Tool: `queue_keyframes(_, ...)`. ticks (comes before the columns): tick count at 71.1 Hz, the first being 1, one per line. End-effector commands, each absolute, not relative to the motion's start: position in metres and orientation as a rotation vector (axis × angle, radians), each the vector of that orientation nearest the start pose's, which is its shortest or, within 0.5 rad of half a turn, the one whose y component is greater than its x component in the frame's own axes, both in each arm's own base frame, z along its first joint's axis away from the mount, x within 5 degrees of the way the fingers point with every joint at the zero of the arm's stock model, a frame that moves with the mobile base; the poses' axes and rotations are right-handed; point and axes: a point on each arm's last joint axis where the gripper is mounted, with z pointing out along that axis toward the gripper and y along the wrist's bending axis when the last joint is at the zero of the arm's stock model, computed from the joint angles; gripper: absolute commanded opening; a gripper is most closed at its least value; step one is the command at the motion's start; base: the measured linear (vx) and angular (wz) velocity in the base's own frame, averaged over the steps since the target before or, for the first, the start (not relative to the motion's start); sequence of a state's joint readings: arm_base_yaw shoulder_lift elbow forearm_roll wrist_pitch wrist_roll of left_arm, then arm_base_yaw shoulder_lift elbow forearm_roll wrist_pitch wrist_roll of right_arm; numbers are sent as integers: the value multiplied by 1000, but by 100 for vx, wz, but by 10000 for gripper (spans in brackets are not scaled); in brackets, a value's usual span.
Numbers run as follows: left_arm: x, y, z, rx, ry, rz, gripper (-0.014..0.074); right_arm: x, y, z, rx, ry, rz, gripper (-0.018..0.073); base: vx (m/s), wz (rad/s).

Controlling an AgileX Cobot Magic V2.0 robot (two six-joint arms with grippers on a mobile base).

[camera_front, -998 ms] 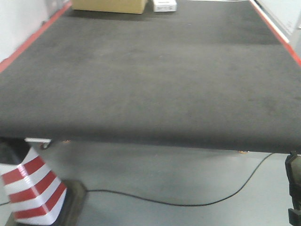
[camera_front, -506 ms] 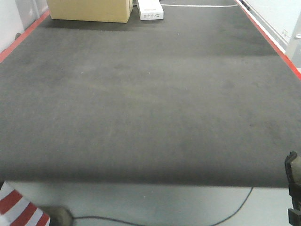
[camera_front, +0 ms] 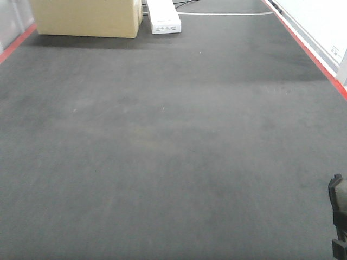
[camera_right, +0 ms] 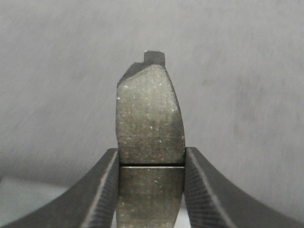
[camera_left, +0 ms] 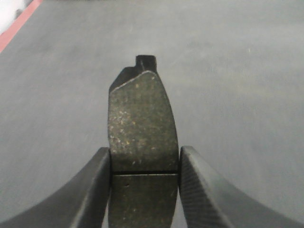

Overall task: Move and align brake pads A on conveyor
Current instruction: 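Stop the base facing the conveyor belt, holding both pads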

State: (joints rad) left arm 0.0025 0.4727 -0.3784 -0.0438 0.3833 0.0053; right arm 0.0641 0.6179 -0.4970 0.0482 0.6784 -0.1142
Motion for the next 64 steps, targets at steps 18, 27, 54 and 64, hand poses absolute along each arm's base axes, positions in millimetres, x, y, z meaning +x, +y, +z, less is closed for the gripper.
queue_keyframes(18, 104, -2, 289, -26, 1836, -43, 97, 118, 10, 288, -174, 2165, 24, 159, 21, -9)
queue_keyframes(27, 104, -2, 289, -26, 1836, -43, 97, 118, 10, 288, -174, 2165, 24, 159, 12, -5)
queue_keyframes(54, 104, -2, 289, -26, 1837, -43, 97, 118, 10, 288, -174, 2165, 24, 159, 5, -3)
queue_keyframes(64, 104, -2, 289, -26, 1837, -43, 97, 118, 10, 288, -174, 2165, 24, 159, 1, 0)
